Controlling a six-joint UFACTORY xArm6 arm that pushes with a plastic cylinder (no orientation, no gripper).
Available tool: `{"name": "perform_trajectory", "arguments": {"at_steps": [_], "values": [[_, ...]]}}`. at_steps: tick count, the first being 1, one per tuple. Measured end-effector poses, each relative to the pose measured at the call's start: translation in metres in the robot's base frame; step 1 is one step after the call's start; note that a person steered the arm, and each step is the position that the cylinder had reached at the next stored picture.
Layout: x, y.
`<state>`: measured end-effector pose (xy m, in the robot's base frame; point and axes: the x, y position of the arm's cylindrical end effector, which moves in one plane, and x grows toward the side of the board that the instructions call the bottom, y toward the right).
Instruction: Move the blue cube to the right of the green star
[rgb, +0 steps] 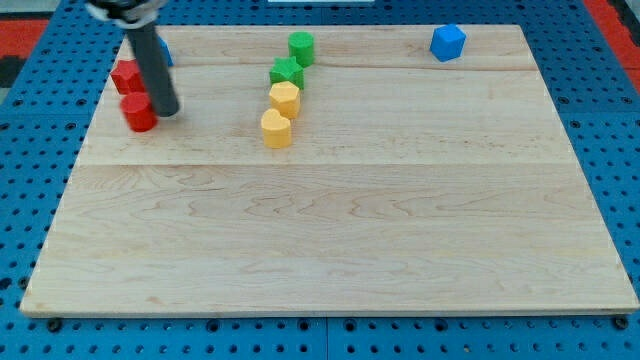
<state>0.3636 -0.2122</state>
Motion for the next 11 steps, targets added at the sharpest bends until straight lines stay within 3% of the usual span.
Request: {"name": "perform_trajectory", "arguments": {"at_steps": [1,2,3,4,6,7,8,10,11], "values": [[0.002,0.029],[0.064,0.091],[0.096,0.161],[0.049,0.249],[-0.112,0.431],[-0.153,0.466],[-0.151,0.406],[-0.076,0.360],[-0.124,0.379]]}}
